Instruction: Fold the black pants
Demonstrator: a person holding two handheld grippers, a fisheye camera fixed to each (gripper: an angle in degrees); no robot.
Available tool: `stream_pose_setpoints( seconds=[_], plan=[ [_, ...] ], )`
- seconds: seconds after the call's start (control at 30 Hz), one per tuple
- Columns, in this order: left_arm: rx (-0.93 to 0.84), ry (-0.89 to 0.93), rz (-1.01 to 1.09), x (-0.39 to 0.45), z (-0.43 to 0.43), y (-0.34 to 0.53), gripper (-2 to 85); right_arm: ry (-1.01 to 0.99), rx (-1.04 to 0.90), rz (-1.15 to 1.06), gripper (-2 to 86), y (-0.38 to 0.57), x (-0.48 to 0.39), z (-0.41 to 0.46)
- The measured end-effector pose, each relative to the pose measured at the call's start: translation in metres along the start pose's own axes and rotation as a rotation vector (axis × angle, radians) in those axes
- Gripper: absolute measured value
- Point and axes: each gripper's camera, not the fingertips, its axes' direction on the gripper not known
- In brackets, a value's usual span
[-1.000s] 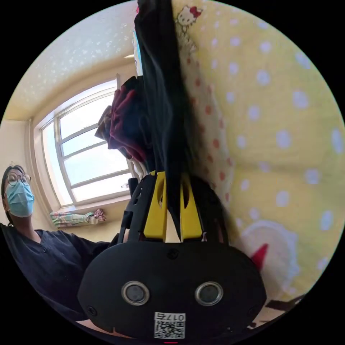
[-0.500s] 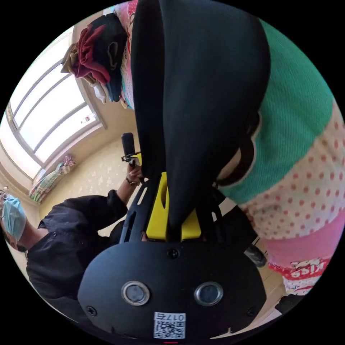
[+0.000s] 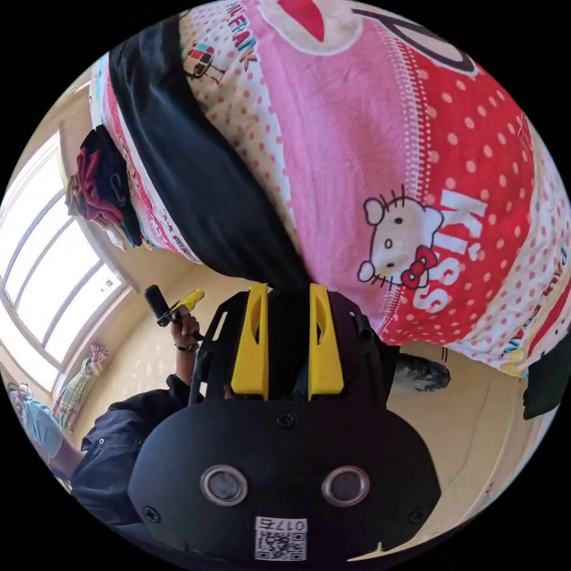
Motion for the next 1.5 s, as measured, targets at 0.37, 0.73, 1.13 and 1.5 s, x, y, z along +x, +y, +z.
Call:
stream_pose_setpoints(
  seconds=[0.37, 0.73, 1.13, 1.5],
  plan=[
    [0.102, -0.346, 0.003, 0.03, 0.075, -0.03, 8.3, -0.114, 0.011, -0.172, 4.2, -0.017, -0.022, 0.057],
    [0.042, -0.497, 0.01, 0.073, 0.093, -0.017, 0.8, -0.119, 0.001, -0.288, 1.0, 0.021, -0.043, 0.08],
    [0.04, -0.43, -0.003, 0.08, 0.111, -0.018, 9.5, 0.167, 0.19, -0.332, 12.3, -0.007, -0.095, 0.063],
    [0.028, -0.501, -0.053, 0.094, 0.114, -0.025, 8.2, 0.152, 0.116, -0.31, 9.5, -0.028, -0.111, 0.089]
  ],
)
